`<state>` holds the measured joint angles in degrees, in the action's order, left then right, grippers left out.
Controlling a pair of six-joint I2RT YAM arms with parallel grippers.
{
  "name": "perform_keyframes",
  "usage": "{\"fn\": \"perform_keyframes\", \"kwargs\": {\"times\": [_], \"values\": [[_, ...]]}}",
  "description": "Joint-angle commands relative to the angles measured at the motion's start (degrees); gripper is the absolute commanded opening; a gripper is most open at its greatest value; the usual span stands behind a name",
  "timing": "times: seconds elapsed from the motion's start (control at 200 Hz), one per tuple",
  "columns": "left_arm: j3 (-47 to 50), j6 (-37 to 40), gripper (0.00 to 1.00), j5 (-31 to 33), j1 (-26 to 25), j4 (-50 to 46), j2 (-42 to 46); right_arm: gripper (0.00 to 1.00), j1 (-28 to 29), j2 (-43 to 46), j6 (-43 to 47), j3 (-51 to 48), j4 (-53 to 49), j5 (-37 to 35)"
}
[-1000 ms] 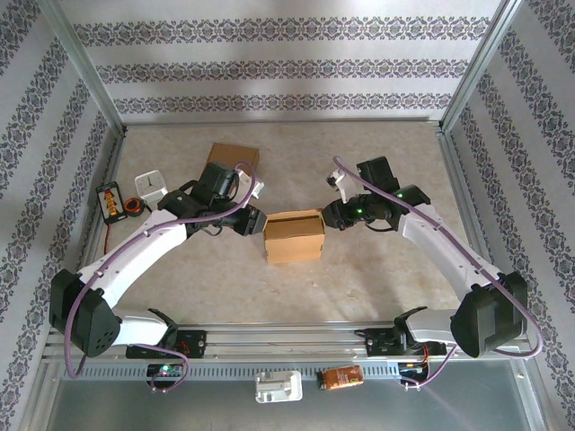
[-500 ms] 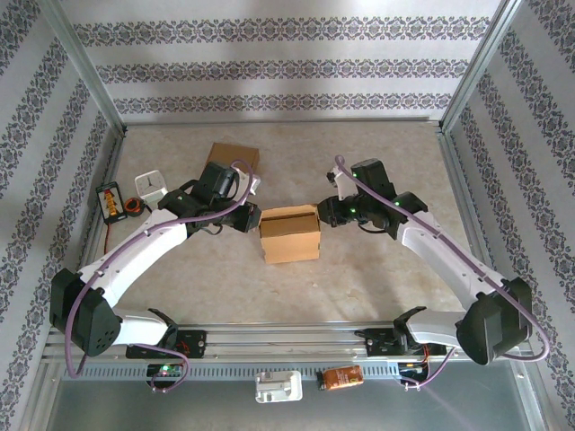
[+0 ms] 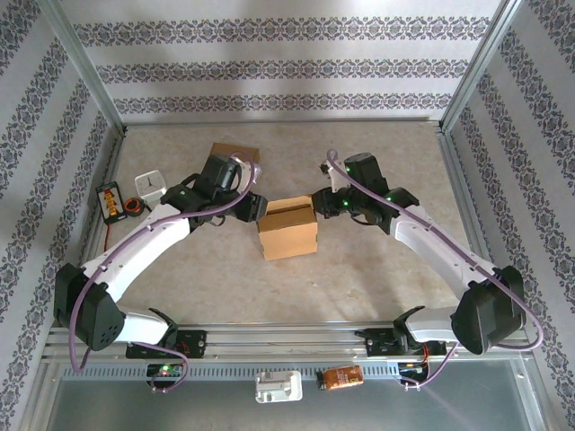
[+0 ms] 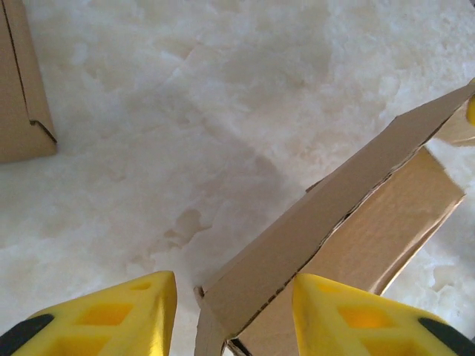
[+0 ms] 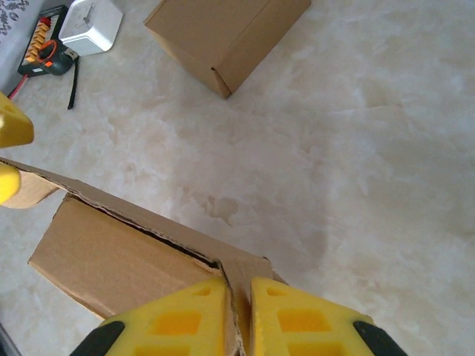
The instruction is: Fold the paper box
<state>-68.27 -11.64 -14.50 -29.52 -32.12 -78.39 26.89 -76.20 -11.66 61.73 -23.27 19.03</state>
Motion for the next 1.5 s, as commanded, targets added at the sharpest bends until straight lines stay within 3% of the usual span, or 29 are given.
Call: {"fn": "perform_keyframes", "kwargs": {"times": [0.0, 0.275, 0.37, 0.47, 0.585, 0.635, 0.964, 1.324, 1.494], "values": [[-1.82, 1.61, 0.44, 2.18, 0.82, 1.00, 1.22, 0.16, 0.70, -0.69, 1.73, 2.45, 2.59, -1.01], [-4.52, 2.61, 0.44, 0.67, 1.89, -1.57, 1.50, 0.17, 0.88, -1.48, 1.82, 4.16, 3.57, 0.18], [-6.45, 3.85, 0.44, -1.97, 1.92, -5.74, 1.39, 0.32, 0.75, -0.75, 4.55, 4.30, 0.72, 2.79], [-6.72, 4.80, 0.44, -5.61, 1.91, -9.06, 2.58, 0.62, 0.13, 0.62, 8.98, 4.77, -5.74, 5.56], [-5.47, 5.51, 0.45, -10.12, 1.85, -11.35, 4.97, 0.76, -2.99, 3.07, 11.91, 3.47, -11.14, 11.09], [-4.60, 5.44, 0.45, -11.34, 1.92, -11.73, 6.19, 0.77, -4.30, 3.98, 13.42, 2.56, -12.23, 13.90], [-2.47, 5.66, 0.48, -9.32, 1.91, -11.95, 7.08, 0.55, -5.19, -2.42, 16.02, 5.80, -11.58, 14.33], [-0.98, 4.21, 0.49, -8.09, 1.92, -11.45, 6.10, 0.12, -4.92, -6.60, 16.87, 8.25, -11.19, 15.60], [-2.10, 2.65, 0.48, -5.66, 1.91, -13.06, 2.70, 0.08, -4.79, -6.36, 16.67, 7.81, -11.45, 15.83]]}}
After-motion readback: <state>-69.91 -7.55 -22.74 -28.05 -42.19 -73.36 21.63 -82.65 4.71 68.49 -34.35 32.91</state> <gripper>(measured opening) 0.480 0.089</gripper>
